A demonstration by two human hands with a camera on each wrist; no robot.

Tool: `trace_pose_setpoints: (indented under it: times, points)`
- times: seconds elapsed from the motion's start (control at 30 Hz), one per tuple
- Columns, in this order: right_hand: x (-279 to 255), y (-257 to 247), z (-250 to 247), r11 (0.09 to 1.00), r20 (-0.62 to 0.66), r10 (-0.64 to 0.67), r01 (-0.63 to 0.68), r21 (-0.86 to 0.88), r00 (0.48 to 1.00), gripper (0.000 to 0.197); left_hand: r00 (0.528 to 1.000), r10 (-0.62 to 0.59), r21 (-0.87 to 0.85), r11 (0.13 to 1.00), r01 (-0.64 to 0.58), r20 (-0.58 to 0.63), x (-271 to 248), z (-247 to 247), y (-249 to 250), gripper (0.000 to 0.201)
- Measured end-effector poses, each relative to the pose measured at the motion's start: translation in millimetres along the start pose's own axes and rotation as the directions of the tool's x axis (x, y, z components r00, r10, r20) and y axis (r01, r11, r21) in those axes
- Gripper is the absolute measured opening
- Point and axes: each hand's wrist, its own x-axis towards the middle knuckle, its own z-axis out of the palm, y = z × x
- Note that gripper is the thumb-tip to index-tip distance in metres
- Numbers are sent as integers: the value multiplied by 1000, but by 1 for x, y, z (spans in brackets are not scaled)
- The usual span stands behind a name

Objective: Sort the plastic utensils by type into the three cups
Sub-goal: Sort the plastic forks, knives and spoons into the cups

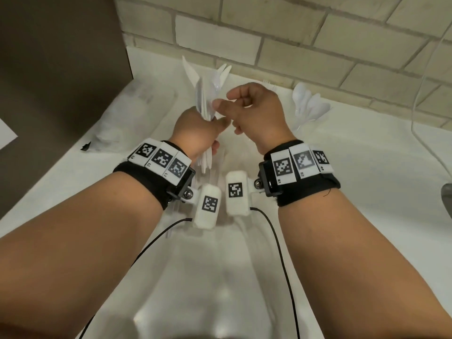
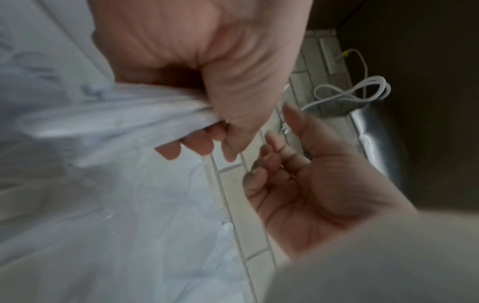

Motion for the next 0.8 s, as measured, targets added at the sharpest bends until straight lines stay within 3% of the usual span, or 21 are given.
trace_pose_setpoints:
  times: [0.13,0.23,0.33,0.47,0.6,0.73,0.8]
  points:
    - [9,-9,8,988,45,22,-15,-154,999,44,997,54,160,985,-61,50,0,0,-5,38]
    - [12,-9,10,990,48,37,-30,-141,998,34,995,72,185,979,-84,70,0,-1,-6,42]
    - [11,-8,9,995,64,58,-53,-84,996,17,989,65,122,989,-81,133,-1,-5,-8,44]
    - [10,-5,9,997,83,56,-52,-50,995,7,976,63,-65,997,-50,209,-5,-7,-11,29]
    - [9,-1,11,998,112,59,-59,-8,992,9,956,55,-134,991,-17,287,-6,-8,-14,31]
    - [11,2,12,994,150,97,-103,34,984,8,949,62,-190,982,-2,310,-11,-10,-9,12]
    - [10,2,12,986,178,116,-135,96,977,7,955,48,-181,983,6,294,-11,-10,-8,30]
